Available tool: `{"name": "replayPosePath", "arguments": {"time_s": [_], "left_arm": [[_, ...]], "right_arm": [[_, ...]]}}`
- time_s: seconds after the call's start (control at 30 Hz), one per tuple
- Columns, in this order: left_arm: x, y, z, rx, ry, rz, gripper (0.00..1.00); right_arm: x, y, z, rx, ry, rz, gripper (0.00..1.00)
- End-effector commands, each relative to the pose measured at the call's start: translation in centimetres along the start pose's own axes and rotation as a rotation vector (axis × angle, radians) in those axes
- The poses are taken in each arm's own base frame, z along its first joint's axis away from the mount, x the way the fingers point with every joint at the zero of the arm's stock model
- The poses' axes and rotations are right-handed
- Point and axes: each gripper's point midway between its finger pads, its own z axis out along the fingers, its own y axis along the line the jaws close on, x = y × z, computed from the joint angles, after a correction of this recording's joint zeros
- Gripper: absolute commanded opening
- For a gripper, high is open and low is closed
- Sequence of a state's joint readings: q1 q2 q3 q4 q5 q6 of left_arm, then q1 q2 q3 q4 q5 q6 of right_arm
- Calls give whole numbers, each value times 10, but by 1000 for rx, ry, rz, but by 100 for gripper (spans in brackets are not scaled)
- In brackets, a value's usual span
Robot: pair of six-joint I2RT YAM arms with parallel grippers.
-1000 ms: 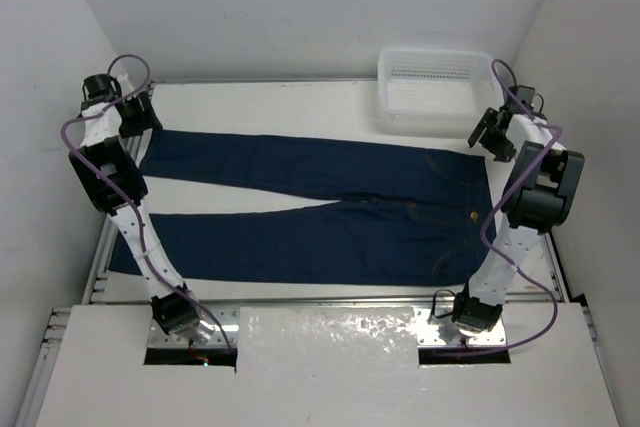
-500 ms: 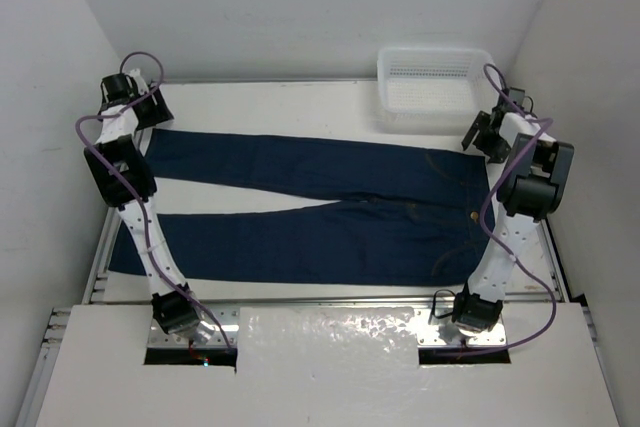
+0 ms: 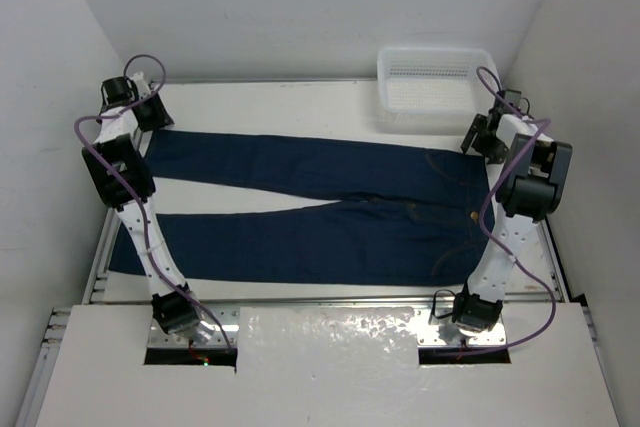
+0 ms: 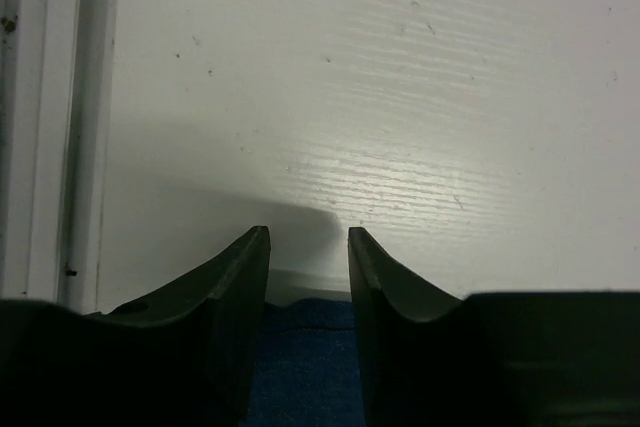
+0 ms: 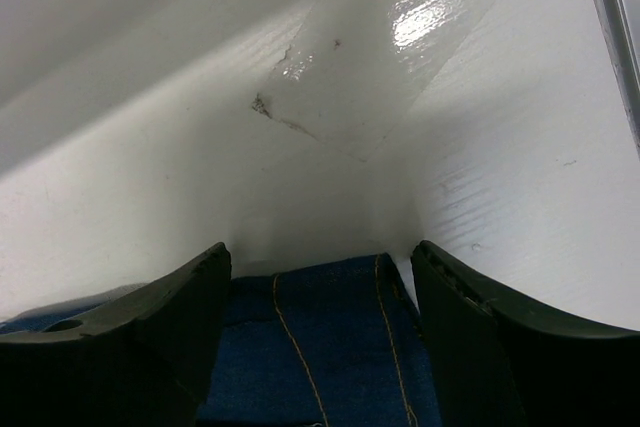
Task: Fold and stack the trousers
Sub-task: Fold the trousers
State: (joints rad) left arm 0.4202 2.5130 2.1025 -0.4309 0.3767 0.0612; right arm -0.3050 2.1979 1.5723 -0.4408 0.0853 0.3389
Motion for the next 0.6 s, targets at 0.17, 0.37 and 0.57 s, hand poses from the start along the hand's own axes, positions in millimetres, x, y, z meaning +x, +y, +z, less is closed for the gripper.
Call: {"name": "replayPosePath", "arguments": {"time_s": [0.17, 0.37, 0.57], "left_arm": [[25, -13, -14, 43, 109, -11, 0], [9, -20, -28, 60, 74, 38, 0], [-22, -33, -62, 101, 27, 152, 0]], "right_arm": [[14, 4, -18, -41, -36, 19, 48], [9, 10, -22, -65, -45, 53, 12], [-23, 20, -55, -115, -132, 59, 0]]}}
